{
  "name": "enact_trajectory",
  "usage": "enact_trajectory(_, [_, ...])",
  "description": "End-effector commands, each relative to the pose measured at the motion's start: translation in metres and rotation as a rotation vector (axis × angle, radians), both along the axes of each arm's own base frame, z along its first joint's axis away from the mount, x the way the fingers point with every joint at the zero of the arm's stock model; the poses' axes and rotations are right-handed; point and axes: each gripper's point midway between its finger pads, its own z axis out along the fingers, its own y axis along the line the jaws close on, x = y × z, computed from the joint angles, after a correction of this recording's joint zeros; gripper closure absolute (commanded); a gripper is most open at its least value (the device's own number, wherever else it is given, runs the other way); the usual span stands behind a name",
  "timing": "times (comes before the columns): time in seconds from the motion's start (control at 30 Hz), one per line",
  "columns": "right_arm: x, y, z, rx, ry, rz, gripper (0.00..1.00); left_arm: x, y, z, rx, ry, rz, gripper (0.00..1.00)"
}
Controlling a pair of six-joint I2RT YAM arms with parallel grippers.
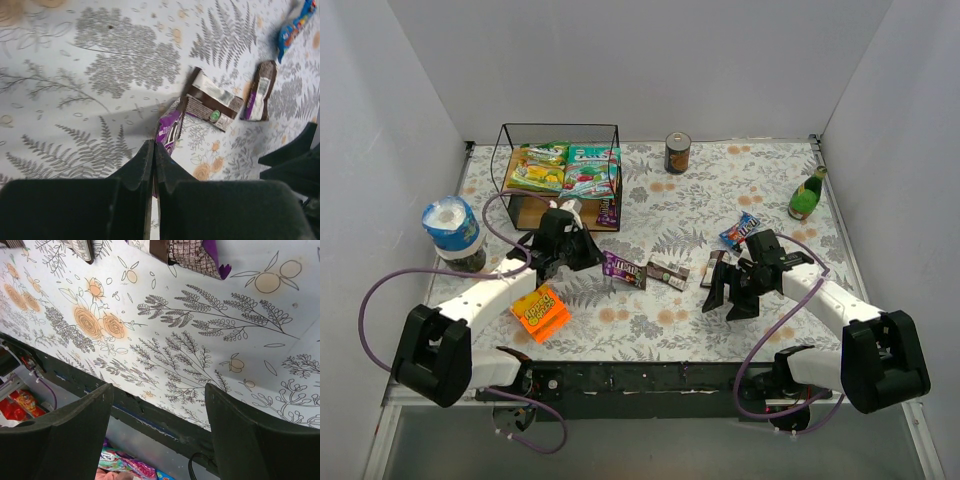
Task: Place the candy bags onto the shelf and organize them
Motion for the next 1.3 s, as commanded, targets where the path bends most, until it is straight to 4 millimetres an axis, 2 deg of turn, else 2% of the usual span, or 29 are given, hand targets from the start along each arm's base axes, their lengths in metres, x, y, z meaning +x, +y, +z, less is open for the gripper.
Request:
enact_trajectory(0.0, [0.016, 0.007, 0.011, 0.02, -0.055, 0.0, 0.19, 0.006, 0.033, -0.004, -0.016, 0.033, 0.192, 1.0])
enact_trajectory(0.17, [0.017, 0.007, 0.012, 0.019, -0.055, -0.001, 0.19, 0.006, 0.05, -0.006, -0.015, 0.024, 0.304, 1.0])
enact_trajectory(0.33, [0.018, 0.007, 0.013, 0.023, -0.053, -0.003, 0.2, 0.008, 0.055, 0.0, -0.036, -0.01, 0.347, 1.0])
enact_trajectory(0.47, [0.019, 0.008, 0.015, 0.026, -0.056, -0.004, 0.2, -0.003, 0.051, -0.025, -0.052, 0.105, 0.369, 1.0])
enact_trajectory(0.5, [0.019, 0.008, 0.016, 0.026, -0.058, -0.004, 0.2, -0.01, 0.048, -0.035, -0.066, 0.142, 0.35, 1.0])
enact_trajectory(0.77, [0.023, 0.016, 0.02, 0.069, -0.065, 0.013, 0.2, -0.022, 0.041, -0.058, -0.1, 0.201, 0.327, 0.98])
enact_trajectory(0.9, [0.042, 0.041, 0.04, 0.102, -0.156, 0.069, 0.2, -0.028, 0.04, -0.068, -0.08, 0.221, 0.293, 0.98])
enact_trajectory(0.93, [0.057, 0.053, 0.049, 0.111, -0.2, 0.085, 0.2, -0.029, 0.04, -0.069, -0.076, 0.218, 0.284, 0.98])
enact_trajectory(1.0, [0.06, 0.078, 0.057, 0.125, -0.233, 0.151, 0.21, -0.032, 0.04, -0.072, -0.074, 0.221, 0.277, 0.96])
enact_trajectory(1.03, [0.069, 0.088, 0.053, 0.107, -0.247, 0.164, 0.21, -0.032, 0.04, -0.071, -0.074, 0.214, 0.267, 0.95])
enact_trajectory(1.07, [0.074, 0.104, 0.063, 0.118, -0.285, 0.204, 0.23, -0.034, 0.039, -0.074, -0.072, 0.215, 0.254, 0.93])
enact_trajectory(1.1, [0.08, 0.112, 0.065, 0.115, -0.304, 0.217, 0.24, -0.034, 0.039, -0.074, -0.071, 0.212, 0.245, 0.93])
enact_trajectory(1.13, [0.085, 0.119, 0.056, 0.099, -0.298, 0.226, 0.26, -0.035, 0.038, -0.075, -0.069, 0.213, 0.235, 0.92])
enact_trajectory(1.2, [0.092, 0.132, 0.055, 0.099, -0.316, 0.248, 0.32, -0.037, 0.037, -0.077, -0.068, 0.213, 0.216, 0.92])
enact_trajectory(1.27, [0.098, 0.139, 0.037, 0.065, -0.312, 0.266, 0.34, -0.037, 0.037, -0.077, -0.067, 0.207, 0.205, 0.92])
